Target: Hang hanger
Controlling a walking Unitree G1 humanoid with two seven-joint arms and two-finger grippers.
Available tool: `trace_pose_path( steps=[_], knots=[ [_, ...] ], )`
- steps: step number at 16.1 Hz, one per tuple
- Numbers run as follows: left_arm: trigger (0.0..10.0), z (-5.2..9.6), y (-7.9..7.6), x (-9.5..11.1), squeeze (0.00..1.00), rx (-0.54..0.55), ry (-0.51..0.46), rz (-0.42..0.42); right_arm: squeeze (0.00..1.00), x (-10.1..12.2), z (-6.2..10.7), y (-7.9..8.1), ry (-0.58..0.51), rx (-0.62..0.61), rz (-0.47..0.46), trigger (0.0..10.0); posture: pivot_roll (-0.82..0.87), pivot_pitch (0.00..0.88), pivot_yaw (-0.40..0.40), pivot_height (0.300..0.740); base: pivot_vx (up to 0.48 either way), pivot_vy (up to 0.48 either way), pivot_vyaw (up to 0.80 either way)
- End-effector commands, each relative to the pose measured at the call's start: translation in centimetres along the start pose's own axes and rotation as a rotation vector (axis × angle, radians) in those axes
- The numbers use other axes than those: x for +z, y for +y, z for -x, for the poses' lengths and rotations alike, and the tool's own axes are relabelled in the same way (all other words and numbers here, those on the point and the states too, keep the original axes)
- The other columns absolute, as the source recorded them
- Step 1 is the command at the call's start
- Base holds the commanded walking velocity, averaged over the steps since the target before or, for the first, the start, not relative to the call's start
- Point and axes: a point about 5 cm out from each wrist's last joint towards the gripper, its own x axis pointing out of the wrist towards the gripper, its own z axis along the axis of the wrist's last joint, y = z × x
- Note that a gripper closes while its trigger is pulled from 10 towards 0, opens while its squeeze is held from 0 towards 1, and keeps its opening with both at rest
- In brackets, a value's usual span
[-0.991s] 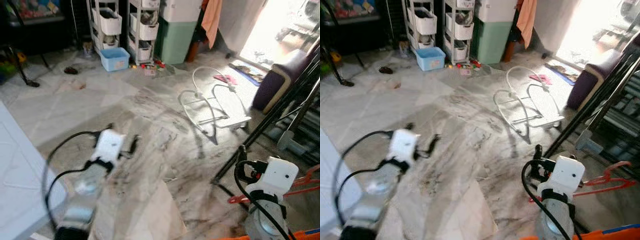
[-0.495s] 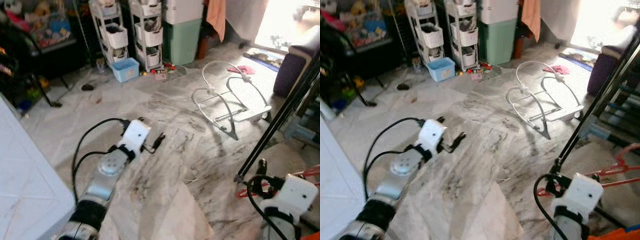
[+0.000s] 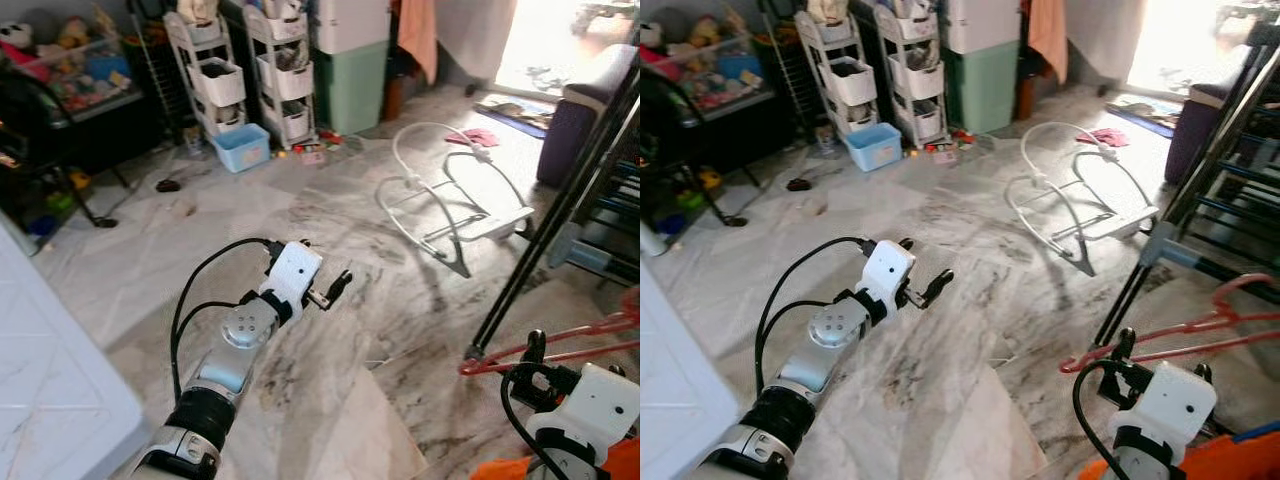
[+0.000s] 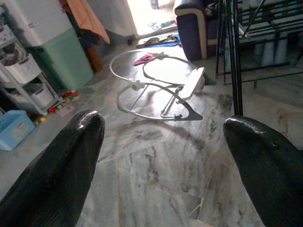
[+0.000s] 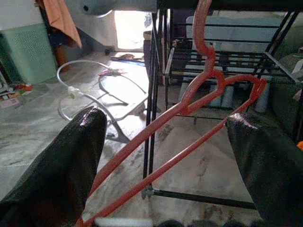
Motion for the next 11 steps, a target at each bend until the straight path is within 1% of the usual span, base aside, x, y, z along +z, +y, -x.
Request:
trace_pose_path(
  steps=[1,2,3,4,6,7,8,9,10,11],
  knots=[
    [10.0,0.5,1.0,-0.3,0.0,0.028,0.006,-0.006,0.0,0.4,0.0,1.1,0.0,0.015,-0.048,10.0,-0.04,0.0,0.034,0.74,0.0,0.0,0.0],
    [10.0,1.1,1.6,-0.8,0.0,0.064,0.009,-0.014,0.0,0.7,-0.4,1.7,-0.014,0.054,-0.043,10.0,-0.03,0.0,0.023,0.74,0.0,0.0,0.0],
    [10.0,1.5,2.1,-1.1,0.0,0.118,0.018,-0.017,0.0,0.6,-0.5,1.9,-0.018,0.077,-0.025,10.0,-0.01,0.0,0.019,0.74,0.0,0.0,0.0],
    [10.0,2.2,3.3,-1.4,0.0,0.223,0.033,-0.013,0.0,0.5,-0.6,1.9,-0.011,0.08,-0.03,10.0,0.0,0.0,0.01,0.74,0.0,0.0,0.0],
    [10.0,3.5,4.9,-1.8,0.0,0.348,0.056,-0.027,0.0,0.6,-0.9,1.6,-0.012,0.086,-0.023,10.0,0.01,0.0,0.005,0.74,0.0,0.0,0.0],
    [10.0,3.9,5.2,-1.9,0.0,0.36,0.058,-0.027,0.0,0.6,-1.0,1.6,-0.014,0.089,-0.021,10.0,0.02,0.0,-0.004,0.74,0.0,0.0,0.0],
    [10.0,4.9,5.3,-2.1,0.0,0.339,0.051,-0.034,0.0,0.7,-1.1,1.6,-0.014,0.097,-0.015,10.0,0.03,0.0,-0.011,0.74,0.0,0.0,0.0],
    [10.0,5.1,5.1,-2.1,0.0,0.322,0.043,-0.038,0.0,0.7,-1.2,1.6,-0.015,0.102,-0.013,10.0,0.03,0.0,-0.014,0.74,0.0,0.0,0.0],
    [10.0,5.6,5.0,-1.9,0.0,0.316,0.023,-0.063,0.0,0.8,-1.3,1.5,-0.015,0.109,-0.011,10.0,0.03,0.0,-0.014,0.74,0.0,0.0,0.0],
    [10.0,6.2,5.1,-2.0,0.0,0.322,0.028,-0.082,0.0,0.8,-1.1,1.3,-0.014,0.124,-0.004,10.0,0.05,0.0,-0.017,0.74,0.0,0.0,0.0]
  ],
)
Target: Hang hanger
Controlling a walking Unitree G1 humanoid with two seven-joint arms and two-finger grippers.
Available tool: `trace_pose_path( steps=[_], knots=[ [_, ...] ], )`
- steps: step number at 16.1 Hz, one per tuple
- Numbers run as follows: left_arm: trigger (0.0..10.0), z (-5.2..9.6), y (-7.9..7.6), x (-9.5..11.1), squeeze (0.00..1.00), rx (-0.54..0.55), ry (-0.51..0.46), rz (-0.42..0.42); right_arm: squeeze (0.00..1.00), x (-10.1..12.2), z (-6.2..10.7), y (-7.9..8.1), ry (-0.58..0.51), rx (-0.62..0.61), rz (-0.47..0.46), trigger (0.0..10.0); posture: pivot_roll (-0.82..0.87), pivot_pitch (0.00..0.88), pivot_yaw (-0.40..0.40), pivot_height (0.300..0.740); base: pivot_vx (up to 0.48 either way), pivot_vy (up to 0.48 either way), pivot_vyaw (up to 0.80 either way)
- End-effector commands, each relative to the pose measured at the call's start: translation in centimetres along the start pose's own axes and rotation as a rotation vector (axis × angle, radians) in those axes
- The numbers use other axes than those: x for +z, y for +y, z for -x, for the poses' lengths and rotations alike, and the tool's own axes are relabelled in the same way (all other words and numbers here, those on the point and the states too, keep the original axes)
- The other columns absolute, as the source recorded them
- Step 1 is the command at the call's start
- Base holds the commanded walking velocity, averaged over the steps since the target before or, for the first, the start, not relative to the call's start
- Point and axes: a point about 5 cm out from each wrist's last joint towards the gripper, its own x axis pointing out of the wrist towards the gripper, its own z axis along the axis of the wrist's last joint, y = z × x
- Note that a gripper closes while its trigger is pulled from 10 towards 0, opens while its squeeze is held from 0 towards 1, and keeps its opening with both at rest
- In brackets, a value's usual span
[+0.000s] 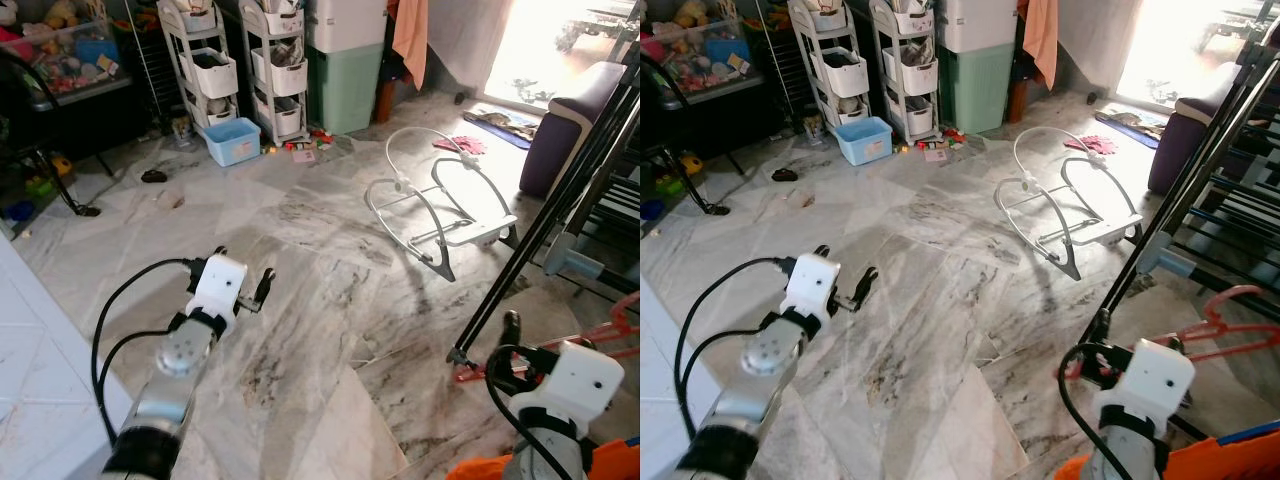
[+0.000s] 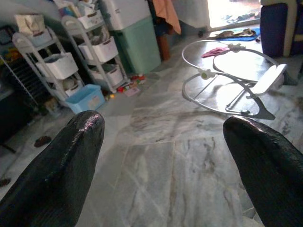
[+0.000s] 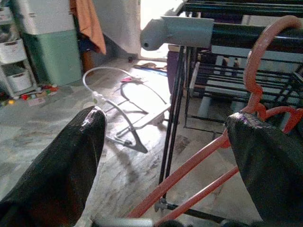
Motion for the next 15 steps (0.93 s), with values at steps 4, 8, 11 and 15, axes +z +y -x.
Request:
trace_pose_path(
  steps=[4,8,11,15],
  knots=[
    [10.0,2.7,1.4,-1.4,0.0,-0.019,0.04,-0.089,0.0,0.1,1.2,-0.6,0.018,0.049,0.028,10.0,0.04,0.0,-0.019,0.74,0.0,0.0,0.0],
    [10.0,3.2,0.9,-2.8,0.0,-0.022,0.065,-0.077,0.0,0.0,1.3,-0.9,0.029,0.072,0.048,10.0,0.05,0.0,-0.029,0.74,0.0,0.0,0.0],
    [10.0,3.2,1.4,-3.9,0.0,-0.003,0.076,-0.088,0.0,0.1,1.3,-0.5,0.026,0.097,0.042,10.0,0.06,0.005,-0.036,0.74,0.0,0.0,0.0],
    [10.0,2.8,2.0,-4.3,0.0,0.022,0.074,-0.088,0.0,0.4,1.2,-0.2,0.022,0.115,0.04,10.0,0.07,0.012,-0.042,0.74,0.0,0.0,0.0]
  ],
)
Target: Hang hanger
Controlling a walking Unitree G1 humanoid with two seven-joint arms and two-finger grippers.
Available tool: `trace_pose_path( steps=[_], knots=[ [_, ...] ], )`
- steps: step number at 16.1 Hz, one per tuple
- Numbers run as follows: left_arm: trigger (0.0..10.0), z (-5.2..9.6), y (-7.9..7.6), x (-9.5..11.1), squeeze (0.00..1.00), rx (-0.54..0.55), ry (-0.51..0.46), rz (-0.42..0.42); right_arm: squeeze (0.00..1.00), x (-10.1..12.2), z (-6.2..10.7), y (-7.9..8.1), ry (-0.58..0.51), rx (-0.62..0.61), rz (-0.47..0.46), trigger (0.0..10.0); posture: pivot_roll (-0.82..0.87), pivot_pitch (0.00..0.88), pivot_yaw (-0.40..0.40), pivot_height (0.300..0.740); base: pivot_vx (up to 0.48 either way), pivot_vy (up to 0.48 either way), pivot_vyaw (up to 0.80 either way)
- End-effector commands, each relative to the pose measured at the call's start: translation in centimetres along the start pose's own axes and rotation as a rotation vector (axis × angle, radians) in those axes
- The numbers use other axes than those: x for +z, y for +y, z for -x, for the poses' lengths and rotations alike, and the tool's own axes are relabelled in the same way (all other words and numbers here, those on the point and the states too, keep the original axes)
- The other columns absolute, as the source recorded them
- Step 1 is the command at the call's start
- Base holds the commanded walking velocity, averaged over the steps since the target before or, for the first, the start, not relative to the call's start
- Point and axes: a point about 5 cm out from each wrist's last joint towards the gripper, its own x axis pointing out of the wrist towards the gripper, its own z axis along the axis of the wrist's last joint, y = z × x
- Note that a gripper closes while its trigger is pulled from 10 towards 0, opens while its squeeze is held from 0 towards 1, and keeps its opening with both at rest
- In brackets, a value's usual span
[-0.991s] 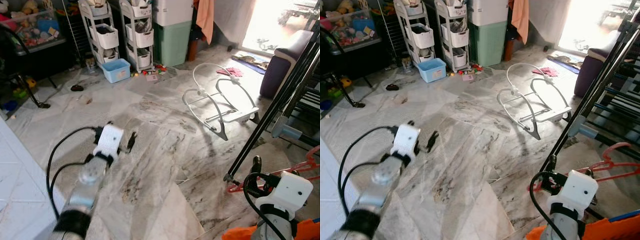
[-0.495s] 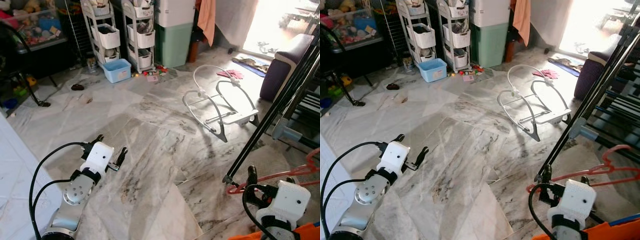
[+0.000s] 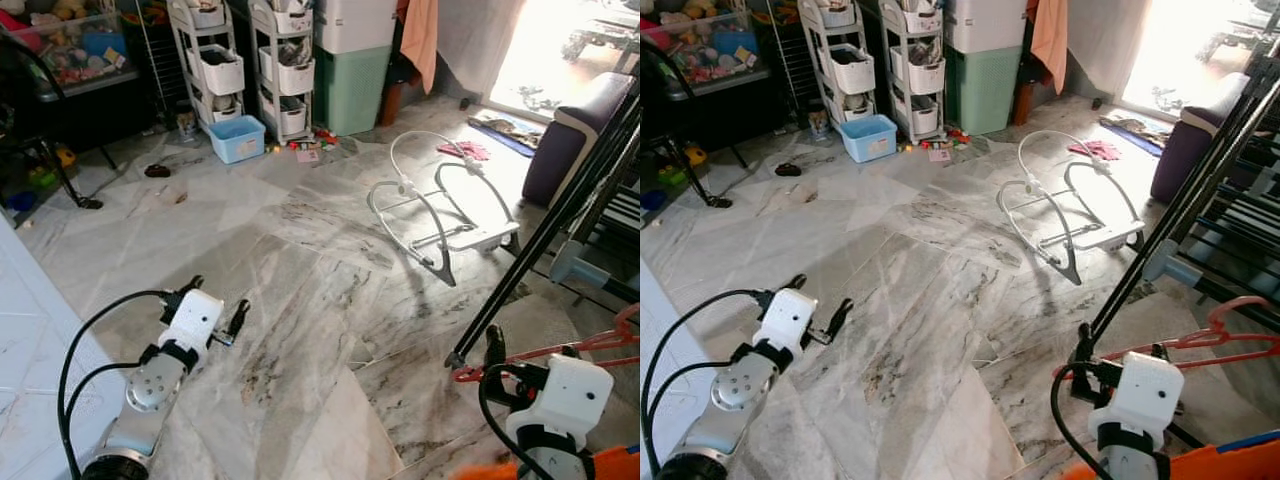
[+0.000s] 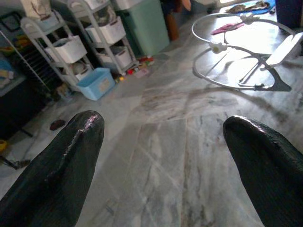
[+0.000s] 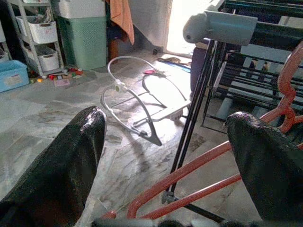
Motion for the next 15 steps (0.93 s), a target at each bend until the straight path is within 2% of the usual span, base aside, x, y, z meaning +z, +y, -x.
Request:
trace_pose_path(
  steps=[1,4,5,6,7,8,9,14,15],
  knots=[
    [10.0,-0.4,0.4,0.4,0.0,0.027,-0.024,-0.025,0.0,0.5,-0.2,-0.2,-0.015,0.001,0.002,10.0,0.07,0.011,-0.044,0.74,0.0,0.0,0.0],
    [10.0,-2.3,-0.5,3.3,0.0,0.018,-0.147,0.035,0.0,0.4,-0.3,0.0,-0.011,0.003,0.001,10.0,0.07,0.009,-0.048,0.74,0.0,0.0,0.0],
    [10.0,-2.9,-0.8,5.2,0.0,0.001,-0.197,0.098,0.0,0.4,-0.4,0.1,-0.012,0.005,-0.003,10.0,0.07,0.009,-0.048,0.74,0.0,0.0,0.0],
    [10.0,-3.3,-1.2,6.8,0.0,-0.031,-0.247,0.123,0.0,0.4,-0.5,0.2,-0.013,0.007,-0.003,10.0,0.07,0.009,-0.048,0.74,0.0,0.0,0.0],
    [10.0,-3.6,-2.1,8.3,0.0,-0.089,-0.282,0.167,0.0,0.5,-0.6,0.3,-0.014,0.009,-0.005,10.0,0.07,0.009,-0.048,0.74,0.0,0.0,0.0],
    [10.0,-4.2,-2.8,8.9,0.0,-0.101,-0.282,0.211,0.0,0.4,-0.9,0.3,-0.015,0.01,-0.007,10.0,0.07,0.003,-0.056,0.74,0.0,0.0,0.0],
    [10.0,-4.5,-2.9,8.5,0.0,-0.053,-0.245,0.239,0.0,0.6,-1.2,0.5,-0.022,0.015,-0.009,10.0,0.08,0.003,-0.057,0.74,0.0,0.0,0.0],
    [10.0,-3.4,-3.5,7.3,0.0,-0.073,-0.198,0.176,0.0,0.5,-1.5,0.7,-0.026,0.017,-0.013,10.0,0.08,0.0,-0.065,0.74,0.0,0.0,0.0],
    [10.0,-3.4,-3.8,6.9,0.0,-0.075,-0.168,0.186,0.0,0.5,-1.5,0.8,-0.026,0.016,-0.017,10.0,0.08,0.0,-0.069,0.74,0.0,0.0,0.0]
  ],
)
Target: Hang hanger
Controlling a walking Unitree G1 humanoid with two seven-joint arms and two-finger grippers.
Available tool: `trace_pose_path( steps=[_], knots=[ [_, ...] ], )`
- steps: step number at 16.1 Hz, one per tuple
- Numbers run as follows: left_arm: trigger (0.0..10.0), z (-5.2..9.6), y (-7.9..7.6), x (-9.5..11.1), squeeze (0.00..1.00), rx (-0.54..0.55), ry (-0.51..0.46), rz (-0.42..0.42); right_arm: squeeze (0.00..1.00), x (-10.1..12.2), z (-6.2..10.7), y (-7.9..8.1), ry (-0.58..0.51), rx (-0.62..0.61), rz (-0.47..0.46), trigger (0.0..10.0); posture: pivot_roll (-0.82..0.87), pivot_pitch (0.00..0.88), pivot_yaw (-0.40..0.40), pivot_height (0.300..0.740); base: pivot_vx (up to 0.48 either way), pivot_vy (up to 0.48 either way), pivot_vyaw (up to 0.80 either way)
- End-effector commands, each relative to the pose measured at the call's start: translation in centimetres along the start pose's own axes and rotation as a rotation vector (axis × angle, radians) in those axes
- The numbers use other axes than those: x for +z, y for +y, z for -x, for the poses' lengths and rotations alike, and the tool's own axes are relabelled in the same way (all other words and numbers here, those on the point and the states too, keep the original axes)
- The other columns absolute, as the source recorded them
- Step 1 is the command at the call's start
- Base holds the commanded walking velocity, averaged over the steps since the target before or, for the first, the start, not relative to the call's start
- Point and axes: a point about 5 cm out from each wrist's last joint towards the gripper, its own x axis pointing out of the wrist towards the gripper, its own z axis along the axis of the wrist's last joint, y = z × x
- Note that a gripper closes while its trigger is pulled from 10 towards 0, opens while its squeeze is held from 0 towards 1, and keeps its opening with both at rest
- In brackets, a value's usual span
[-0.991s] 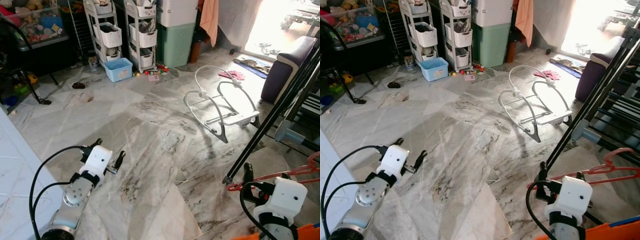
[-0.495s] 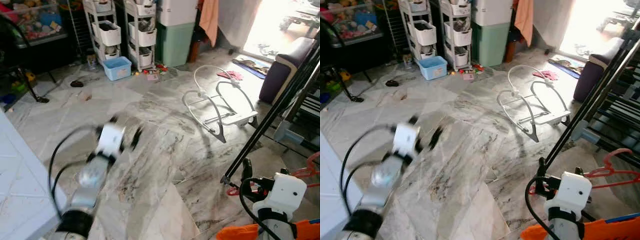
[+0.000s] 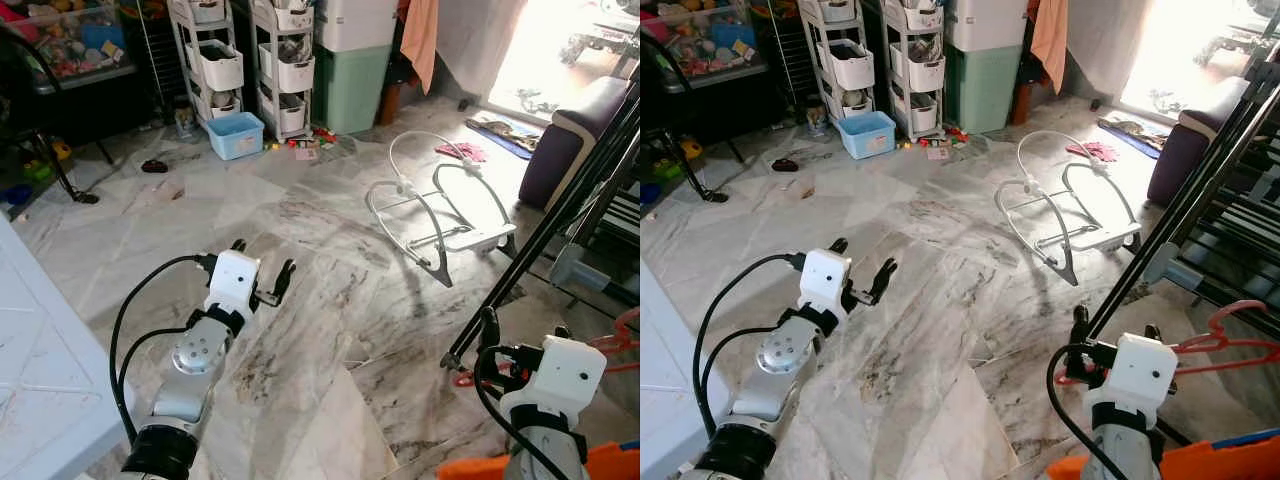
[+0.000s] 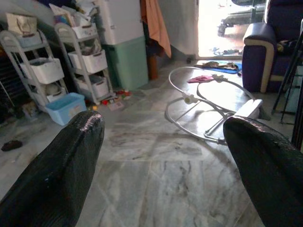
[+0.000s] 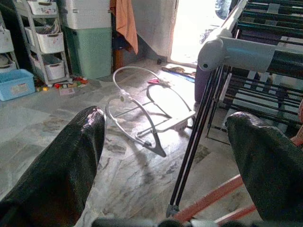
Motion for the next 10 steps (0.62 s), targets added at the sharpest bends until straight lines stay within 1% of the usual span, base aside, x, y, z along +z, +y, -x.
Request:
trace_pose_path(
  steps=[1,3,10],
  knots=[
    [10.0,-0.23,-0.6,0.29,0.0,-0.021,0.0,-0.007,0.0,-0.26,-0.1,-0.13,0.009,-0.004,0.003,10.0,0.08,0.0,-0.071,0.74,0.0,0.0,0.0],
    [10.0,-0.44,-0.97,0.69,0.0,-0.026,-0.019,-0.01,0.0,-0.23,-0.22,-0.11,0.007,-0.012,-0.008,10.0,0.08,0.0,-0.071,0.74,0.0,0.0,0.0],
    [10.0,-0.56,-1.33,0.38,0.0,-0.054,0.006,-0.004,0.0,-0.49,-0.15,-0.13,0.02,-0.03,-0.023,10.0,0.08,0.0,-0.068,0.74,0.0,0.0,0.0]
  ],
)
